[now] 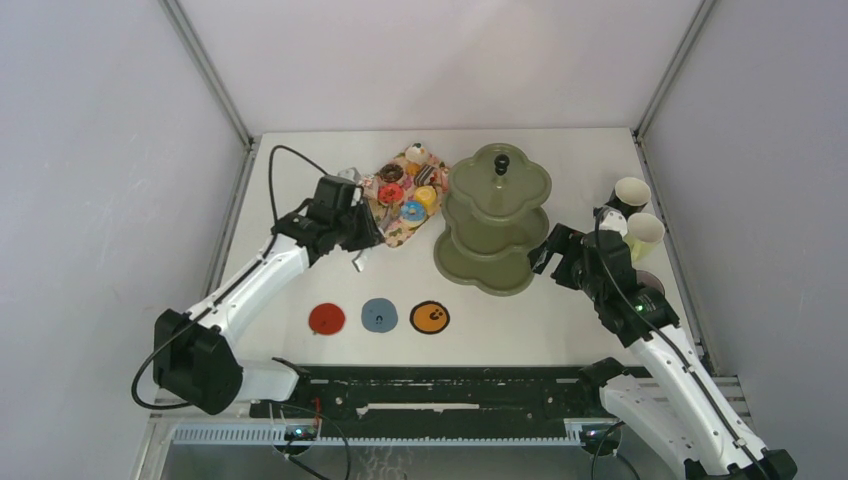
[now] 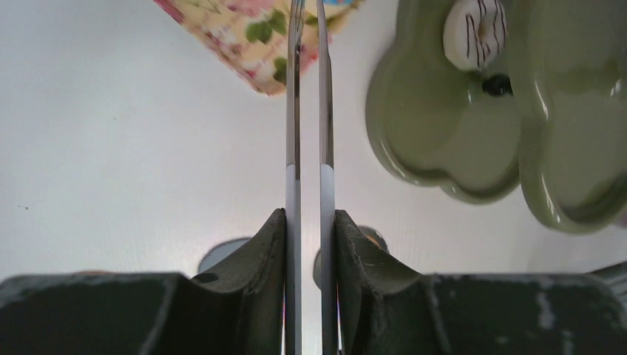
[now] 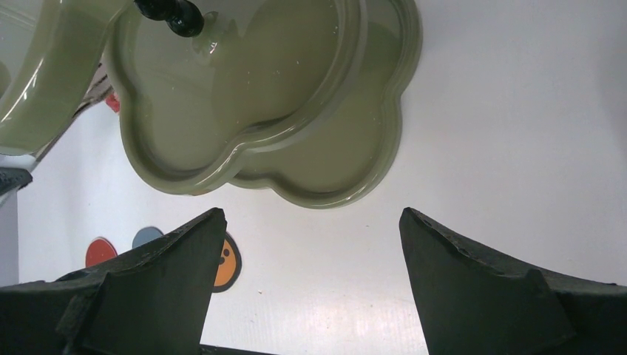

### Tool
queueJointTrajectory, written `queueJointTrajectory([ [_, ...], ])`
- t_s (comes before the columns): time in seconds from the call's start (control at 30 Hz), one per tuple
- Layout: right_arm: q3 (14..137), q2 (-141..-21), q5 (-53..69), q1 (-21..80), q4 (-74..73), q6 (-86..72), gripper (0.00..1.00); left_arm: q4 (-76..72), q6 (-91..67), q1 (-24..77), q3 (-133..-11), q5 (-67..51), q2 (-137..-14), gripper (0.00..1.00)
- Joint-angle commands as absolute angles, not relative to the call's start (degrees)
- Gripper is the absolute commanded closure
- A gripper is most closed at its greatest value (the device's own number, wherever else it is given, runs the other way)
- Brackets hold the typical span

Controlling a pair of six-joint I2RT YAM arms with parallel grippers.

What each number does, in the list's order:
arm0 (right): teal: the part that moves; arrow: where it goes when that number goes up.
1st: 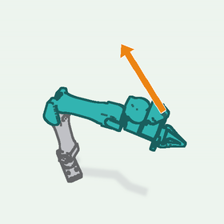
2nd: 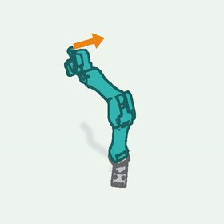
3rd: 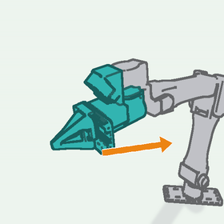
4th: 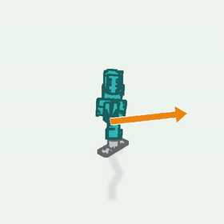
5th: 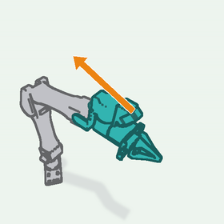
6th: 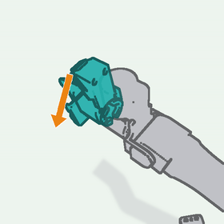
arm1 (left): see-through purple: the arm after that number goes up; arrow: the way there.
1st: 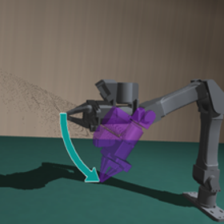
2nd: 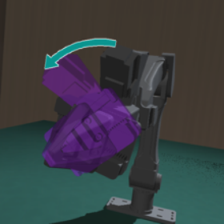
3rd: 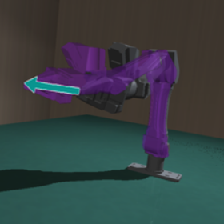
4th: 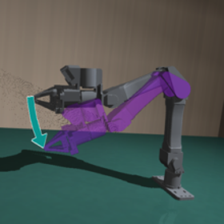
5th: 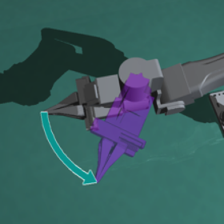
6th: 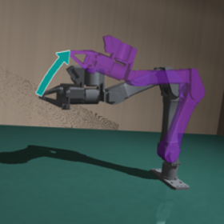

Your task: Serve the afternoon tea

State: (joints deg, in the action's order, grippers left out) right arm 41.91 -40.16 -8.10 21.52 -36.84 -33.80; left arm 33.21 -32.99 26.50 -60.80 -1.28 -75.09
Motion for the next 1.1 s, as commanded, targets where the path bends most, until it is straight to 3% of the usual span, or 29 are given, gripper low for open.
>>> queueJointTrajectory([
  [0.0, 42.0, -39.3, -9.0, 22.0, -35.5, -34.6, 0.05, 27.4, -35.3, 23.4, -62.1, -2.3, -76.4, 0.9],
  [0.13, 42.0, -38.9, -9.5, 22.1, -36.1, -34.6, 0.05, 26.7, -34.6, 23.2, -64.3, -3.7, -79.1, 0.75],
  [0.4, 42.0, -38.5, -9.7, 22.2, -36.7, -34.7, 0.05, 25.5, -34.7, 23.1, -64.1, -5.0, -81.1, 0.64],
  [1.07, 42.0, -38.3, -9.8, 22.2, -37.0, -34.7, 0.05, 25.4, -35.8, 23.1, -64.4, -2.6, -80.0, 0.62],
])
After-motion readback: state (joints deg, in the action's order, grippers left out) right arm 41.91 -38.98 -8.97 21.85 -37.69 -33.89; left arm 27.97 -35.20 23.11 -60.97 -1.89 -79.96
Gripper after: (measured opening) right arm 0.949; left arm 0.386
